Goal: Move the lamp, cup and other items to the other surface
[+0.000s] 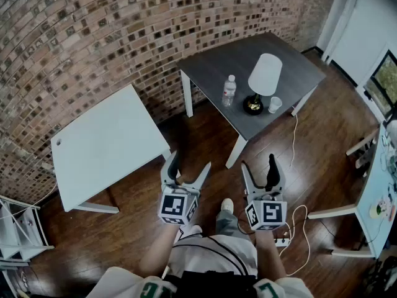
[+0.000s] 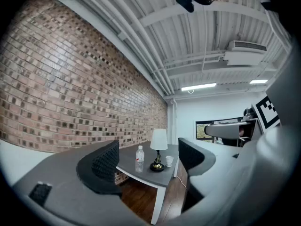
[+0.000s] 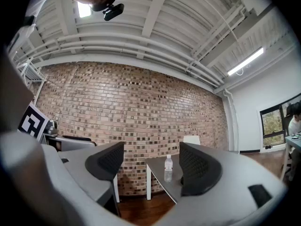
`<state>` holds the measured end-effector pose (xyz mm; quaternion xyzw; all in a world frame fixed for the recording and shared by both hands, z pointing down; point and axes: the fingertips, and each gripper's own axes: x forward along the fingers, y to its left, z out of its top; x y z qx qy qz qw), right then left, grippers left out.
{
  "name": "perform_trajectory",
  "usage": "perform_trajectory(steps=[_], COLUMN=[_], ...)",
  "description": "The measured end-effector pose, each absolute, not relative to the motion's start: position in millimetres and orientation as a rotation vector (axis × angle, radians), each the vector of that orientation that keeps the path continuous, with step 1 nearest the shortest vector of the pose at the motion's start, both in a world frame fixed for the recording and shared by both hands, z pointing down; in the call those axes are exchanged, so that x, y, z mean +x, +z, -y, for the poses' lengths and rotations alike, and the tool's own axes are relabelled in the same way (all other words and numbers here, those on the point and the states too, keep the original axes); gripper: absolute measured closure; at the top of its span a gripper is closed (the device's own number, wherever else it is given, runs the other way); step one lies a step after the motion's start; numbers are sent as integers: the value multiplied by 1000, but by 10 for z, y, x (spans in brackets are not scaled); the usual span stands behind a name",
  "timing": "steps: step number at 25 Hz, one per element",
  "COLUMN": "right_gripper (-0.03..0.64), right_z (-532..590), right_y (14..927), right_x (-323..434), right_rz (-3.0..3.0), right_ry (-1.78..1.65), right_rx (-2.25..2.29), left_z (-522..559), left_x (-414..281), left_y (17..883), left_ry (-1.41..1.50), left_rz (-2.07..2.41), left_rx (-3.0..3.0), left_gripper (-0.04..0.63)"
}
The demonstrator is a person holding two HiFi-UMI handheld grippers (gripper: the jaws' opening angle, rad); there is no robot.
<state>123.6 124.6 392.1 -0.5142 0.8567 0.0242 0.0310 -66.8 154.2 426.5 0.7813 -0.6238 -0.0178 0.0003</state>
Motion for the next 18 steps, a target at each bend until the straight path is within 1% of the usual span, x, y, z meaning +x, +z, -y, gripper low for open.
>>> perform_trajectory(steps=[11,18], right_gripper=[238,239], right_z=[52,550], right_y=[4083,4110], right_x=[1689,1924], right_rz=[-2719,-2771], right_ry=[50,13], right_rx=[-1435,-1339], left_z=[-379,16], left_x=[-105,179], left_y=[4235,4305], left_ry=[-22,-13], left_rz=[2017,2041], left_rx=[2415,2370], left_gripper=[204,204])
